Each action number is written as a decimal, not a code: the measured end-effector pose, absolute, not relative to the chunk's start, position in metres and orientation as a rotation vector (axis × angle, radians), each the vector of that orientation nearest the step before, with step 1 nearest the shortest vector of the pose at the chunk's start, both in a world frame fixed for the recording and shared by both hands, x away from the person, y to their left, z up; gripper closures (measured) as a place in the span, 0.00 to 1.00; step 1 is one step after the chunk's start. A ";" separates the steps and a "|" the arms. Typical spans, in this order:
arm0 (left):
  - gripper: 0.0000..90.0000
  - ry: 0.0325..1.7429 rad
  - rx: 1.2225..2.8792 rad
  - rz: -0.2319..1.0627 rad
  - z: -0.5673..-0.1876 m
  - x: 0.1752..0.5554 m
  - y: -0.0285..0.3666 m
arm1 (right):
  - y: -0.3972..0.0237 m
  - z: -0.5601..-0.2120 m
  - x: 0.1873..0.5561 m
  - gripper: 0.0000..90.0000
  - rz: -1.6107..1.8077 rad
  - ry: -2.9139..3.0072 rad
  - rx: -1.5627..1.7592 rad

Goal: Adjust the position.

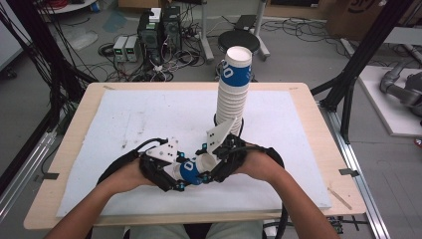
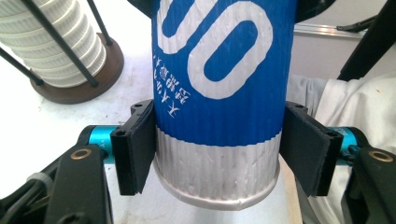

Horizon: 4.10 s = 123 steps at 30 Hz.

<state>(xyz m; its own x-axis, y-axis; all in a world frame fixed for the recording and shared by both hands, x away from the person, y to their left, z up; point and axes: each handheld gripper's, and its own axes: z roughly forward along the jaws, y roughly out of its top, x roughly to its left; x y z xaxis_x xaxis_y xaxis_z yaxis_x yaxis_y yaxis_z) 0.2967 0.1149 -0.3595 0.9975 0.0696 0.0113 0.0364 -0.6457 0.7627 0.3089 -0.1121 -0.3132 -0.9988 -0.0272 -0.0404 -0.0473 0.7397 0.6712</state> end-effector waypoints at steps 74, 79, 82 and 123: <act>0.32 0.185 1.718 -0.001 -0.391 0.293 0.135 | -0.183 -0.364 0.307 0.37 1.924 2.555 0.188; 0.34 0.176 1.751 0.009 -0.386 0.292 0.135 | -0.182 -0.363 0.306 0.37 1.903 2.566 0.174; 0.34 0.178 1.764 0.008 -0.383 0.293 0.136 | -0.182 -0.363 0.305 0.36 1.899 2.564 0.191; 0.35 0.172 2.314 0.080 -0.322 0.305 0.119 | -0.131 -0.320 0.303 0.23 1.168 2.776 0.013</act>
